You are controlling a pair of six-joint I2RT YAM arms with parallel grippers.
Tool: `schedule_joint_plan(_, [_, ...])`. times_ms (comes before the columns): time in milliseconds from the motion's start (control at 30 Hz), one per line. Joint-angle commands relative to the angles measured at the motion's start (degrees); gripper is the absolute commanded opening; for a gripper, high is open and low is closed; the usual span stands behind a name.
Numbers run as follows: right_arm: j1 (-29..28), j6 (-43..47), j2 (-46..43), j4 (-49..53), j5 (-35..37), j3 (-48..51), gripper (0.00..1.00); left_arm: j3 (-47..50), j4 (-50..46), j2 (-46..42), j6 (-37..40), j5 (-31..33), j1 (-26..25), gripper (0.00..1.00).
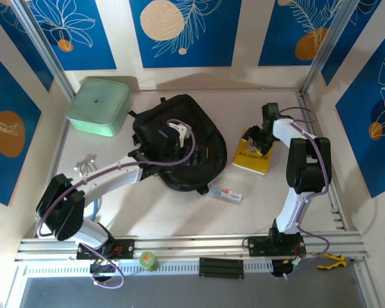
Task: Pack the student bag
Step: Move the book to the top-right of the table, then pick up the book from the middle-right of the table.
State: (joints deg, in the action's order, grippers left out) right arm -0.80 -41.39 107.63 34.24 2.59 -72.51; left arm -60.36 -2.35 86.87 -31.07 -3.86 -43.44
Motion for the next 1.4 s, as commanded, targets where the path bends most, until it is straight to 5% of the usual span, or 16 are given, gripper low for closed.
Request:
schedule_joint_plan(0, [-0.25,-0.18,-1.69,3.37,-3.02,4.29,0.68,-3.49,-0.29,2.11,0.01,-2.75,-0.11,1.00])
schedule_joint_plan(367, [1.38,-3.59,-18.52,0.88,-10.39,18.95,0.61,-15.88,-4.14,13.34,3.72,-6.45,-4.14,0.99])
schedule_joint_plan(600, [8.23,-1.96,-27.76,2.76,0.68,19.84,0.61,-31.61,-14.28,25.36,5.23,-6.86,-8.69,0.83])
schedule_joint_plan(800, [13.62,-0.56,-27.91,-0.30,2.30,23.98,0.61,-43.78,-20.75,35.94,7.80,-4.11,-12.89,0.74])
schedule_joint_plan(1000, [15.63,1.46,-22.49,-2.99,-5.89,24.17,0.53,-54.58,-29.32,46.05,9.23,8.16,-13.60,0.68])
schedule_joint_plan(1367, [15.38,2.96,-18.12,-4.27,-9.38,24.18,0.44,-58.30,-31.09,53.28,7.98,7.03,-13.60,0.46])
